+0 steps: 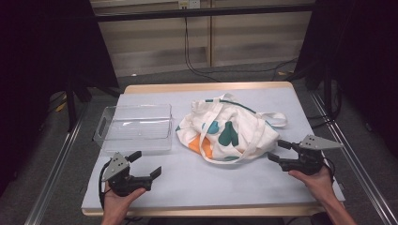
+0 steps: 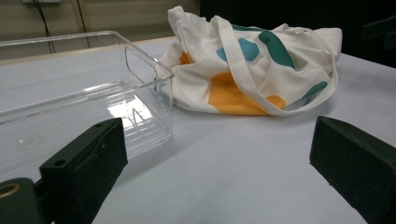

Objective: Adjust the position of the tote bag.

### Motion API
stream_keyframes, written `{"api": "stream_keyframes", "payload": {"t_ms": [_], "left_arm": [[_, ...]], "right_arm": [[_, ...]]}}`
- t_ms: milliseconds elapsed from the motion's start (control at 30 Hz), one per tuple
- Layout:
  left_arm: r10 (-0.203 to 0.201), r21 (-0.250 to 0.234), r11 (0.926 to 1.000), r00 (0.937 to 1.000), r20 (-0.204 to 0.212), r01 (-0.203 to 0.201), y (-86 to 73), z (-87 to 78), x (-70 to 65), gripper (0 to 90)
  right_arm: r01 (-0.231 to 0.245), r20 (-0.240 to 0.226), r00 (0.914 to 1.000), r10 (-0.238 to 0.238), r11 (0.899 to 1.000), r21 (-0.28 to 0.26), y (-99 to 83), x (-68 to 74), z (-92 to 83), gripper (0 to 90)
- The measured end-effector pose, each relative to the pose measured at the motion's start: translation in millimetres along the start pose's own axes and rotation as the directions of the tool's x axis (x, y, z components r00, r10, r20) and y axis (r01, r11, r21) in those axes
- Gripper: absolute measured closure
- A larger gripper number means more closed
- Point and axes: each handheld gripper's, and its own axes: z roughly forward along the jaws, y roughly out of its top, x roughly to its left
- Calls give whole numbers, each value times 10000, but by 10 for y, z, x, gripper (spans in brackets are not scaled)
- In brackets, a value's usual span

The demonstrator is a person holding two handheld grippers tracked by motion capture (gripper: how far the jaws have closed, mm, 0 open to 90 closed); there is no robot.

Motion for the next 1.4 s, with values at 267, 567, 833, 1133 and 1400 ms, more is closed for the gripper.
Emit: {"api": "stream_keyframes", "payload": {"t_ms": [267, 567, 833, 1133, 1400], "left_arm": [[360, 72, 9993, 9993, 98, -360, 0, -36, -17, 37], [523, 226, 9983, 9980, 353, -531, 5, -10, -40, 30], [399, 196, 9990, 9991, 156, -402, 1, -39, -6, 45], [447, 334, 9984, 9985, 324, -458, 1, -27, -6, 62], [485, 365, 9981, 9985, 254, -494, 7, -32, 2, 62]], "right_arm": [[269, -488, 9985, -248, 9987, 444, 140, 30, 32, 423], [651, -1081, 9925, -563, 9947, 800, 334, 41, 255, 482], [816, -1563, 9860, -580, 9854, 1494, 516, -6, 412, 531], [587, -1842, 9826, -234, 9802, 1889, 725, -129, 553, 537], [645, -1627, 9864, -225, 9640, 2580, 895, -312, 748, 635]]}}
